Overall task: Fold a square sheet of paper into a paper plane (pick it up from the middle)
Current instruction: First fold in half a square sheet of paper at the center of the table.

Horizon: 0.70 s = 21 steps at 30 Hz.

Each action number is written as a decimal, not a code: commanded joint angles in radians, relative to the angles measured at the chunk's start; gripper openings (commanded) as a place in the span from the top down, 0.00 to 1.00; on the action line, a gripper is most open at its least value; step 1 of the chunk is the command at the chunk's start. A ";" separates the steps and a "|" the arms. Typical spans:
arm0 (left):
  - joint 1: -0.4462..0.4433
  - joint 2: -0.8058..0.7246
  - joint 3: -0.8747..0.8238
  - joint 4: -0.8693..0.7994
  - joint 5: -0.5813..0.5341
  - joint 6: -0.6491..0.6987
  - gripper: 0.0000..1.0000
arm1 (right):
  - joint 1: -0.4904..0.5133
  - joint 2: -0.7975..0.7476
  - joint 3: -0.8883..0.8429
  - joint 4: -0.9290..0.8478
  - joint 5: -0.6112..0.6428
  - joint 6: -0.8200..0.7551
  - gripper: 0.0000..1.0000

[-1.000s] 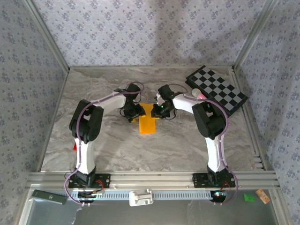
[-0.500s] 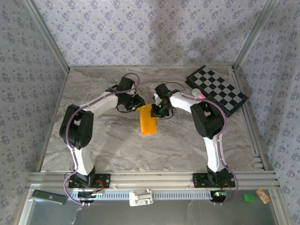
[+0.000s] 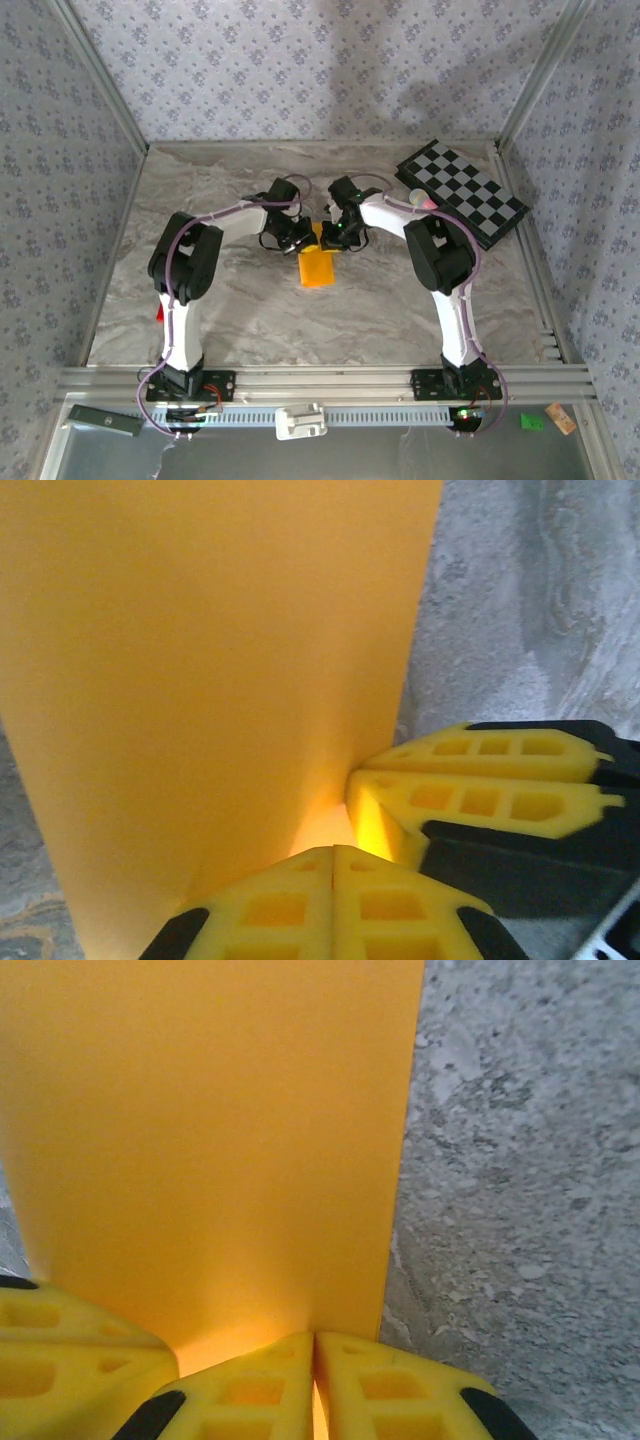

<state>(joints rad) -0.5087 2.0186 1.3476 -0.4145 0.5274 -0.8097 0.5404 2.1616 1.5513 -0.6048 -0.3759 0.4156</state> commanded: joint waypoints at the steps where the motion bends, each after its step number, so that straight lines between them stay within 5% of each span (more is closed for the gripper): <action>1: 0.001 0.024 0.025 -0.046 0.003 0.030 0.94 | -0.007 0.104 -0.035 -0.139 0.188 -0.028 0.87; 21: 0.049 0.027 -0.055 -0.068 -0.044 0.122 0.96 | -0.002 0.146 -0.010 -0.210 0.268 -0.040 0.88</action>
<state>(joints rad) -0.4759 2.0384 1.3216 -0.4446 0.5125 -0.7250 0.5541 2.1826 1.5982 -0.6640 -0.3321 0.3981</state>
